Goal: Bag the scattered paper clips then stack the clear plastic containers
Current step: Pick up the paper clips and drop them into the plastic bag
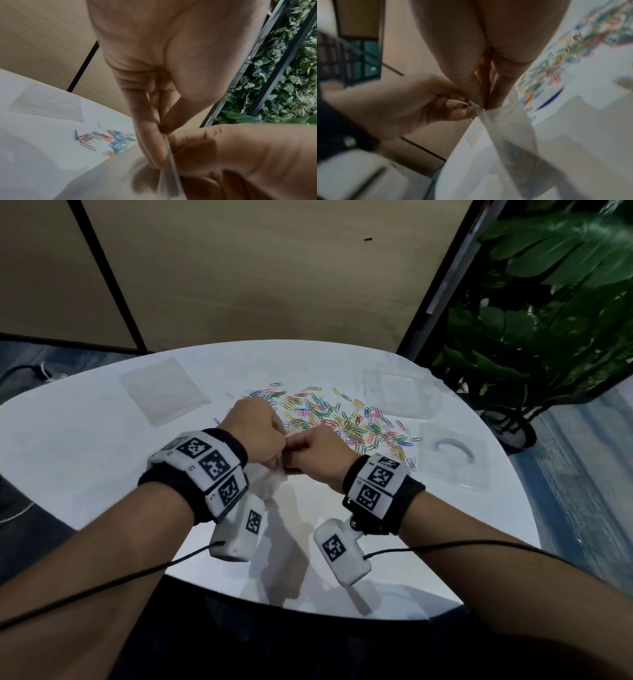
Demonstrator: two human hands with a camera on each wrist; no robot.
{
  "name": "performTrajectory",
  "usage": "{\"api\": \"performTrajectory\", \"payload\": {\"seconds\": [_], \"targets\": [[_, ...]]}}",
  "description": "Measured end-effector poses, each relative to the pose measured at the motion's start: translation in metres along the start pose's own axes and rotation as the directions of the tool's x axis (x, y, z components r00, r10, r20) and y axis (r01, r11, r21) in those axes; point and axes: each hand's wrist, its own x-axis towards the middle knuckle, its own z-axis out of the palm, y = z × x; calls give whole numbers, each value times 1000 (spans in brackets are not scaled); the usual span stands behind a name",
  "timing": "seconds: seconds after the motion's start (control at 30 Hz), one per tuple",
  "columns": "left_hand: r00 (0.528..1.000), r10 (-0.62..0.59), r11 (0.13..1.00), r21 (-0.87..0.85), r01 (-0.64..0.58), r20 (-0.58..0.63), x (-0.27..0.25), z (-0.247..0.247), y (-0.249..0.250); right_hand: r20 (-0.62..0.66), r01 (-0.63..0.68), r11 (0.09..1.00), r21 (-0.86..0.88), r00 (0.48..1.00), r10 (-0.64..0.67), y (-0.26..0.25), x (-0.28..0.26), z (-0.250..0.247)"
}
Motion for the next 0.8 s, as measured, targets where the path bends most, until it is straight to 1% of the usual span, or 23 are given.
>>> {"api": "performTrajectory", "payload": {"seconds": [0.03, 0.07, 0.1, 0.13, 0.23, 0.3, 0.37, 0.4, 0.43, 0.47, 0.5, 0.57, 0.6, 0.63, 0.67, 0.7, 0.73, 0.77, 0.8], "targets": [[1000, -1, 1000, -21, 2, 14, -1, 0, 1, -14, 73, 981, -181, 997, -77, -1, -2, -3], [1000, -1, 999, -34, 2, 26, -1, 0, 2, -7, 139, 930, -341, 989, -150, 0, -4, -6], [1000, 3, 999, -40, -2, 28, -3, 1, 4, 12, 186, 876, -446, 979, -202, 0, -6, -8], [1000, 7, 999, -36, -6, 25, -3, 1, 4, 32, 234, 840, -489, 967, -251, -1, -9, -9], [999, 25, 999, -19, -25, -24, -4, 0, 3, 24, 360, 804, -472, 917, -397, 0, -17, -17], [998, 30, 999, -9, -31, -62, -3, -4, 0, 8, 403, 772, -492, 889, -459, 7, -22, -30], [997, 25, 1000, -12, -26, -69, -4, -8, -4, 60, 453, 702, -549, 860, -507, 23, -27, -44], [998, 24, 1000, -13, -25, -61, -5, -9, -6, 101, 483, 652, -585, 840, -532, 33, -31, -48], [998, 26, 1000, -6, -27, -50, -6, -9, -7, 145, 515, 605, -608, 821, -553, 43, -36, -49], [999, 29, 1000, 7, -29, -39, -7, -9, -8, 172, 542, 580, -608, 803, -571, 53, -39, -47], [999, 31, 999, 23, -30, -36, -7, -9, -8, 166, 560, 589, -582, 792, -588, 60, -43, -44], [998, 33, 998, 52, -30, -52, -7, -12, -8, 76, 570, 645, -508, 776, -626, 67, -49, -39], [997, 36, 997, 66, -32, -64, -6, -14, -8, 56, 573, 652, -497, 771, -634, 69, -50, -39], [997, 36, 997, 77, -30, -73, -6, -16, -8, 95, 571, 629, -528, 775, -624, 71, -49, -39], [996, 34, 996, 87, -27, -79, -6, -18, -8, 187, 563, 572, -596, 791, -583, 75, -46, -41], [996, 34, 995, 93, -27, -81, -6, -18, -8, 304, 551, 491, -674, 814, -495, 83, -42, -42], [996, 36, 995, 99, -28, -82, -5, -19, -8, 397, 532, 407, -743, 839, -371, 94, -36, -44], [996, 37, 994, 105, -29, -80, -6, -19, -8, 441, 498, 336, -799, 866, -235, 108, -31, -46], [996, 37, 993, 112, -28, -76, -6, -19, -8, 450, 469, 274, -840, 883, -133, 122, -25, -49]]}}
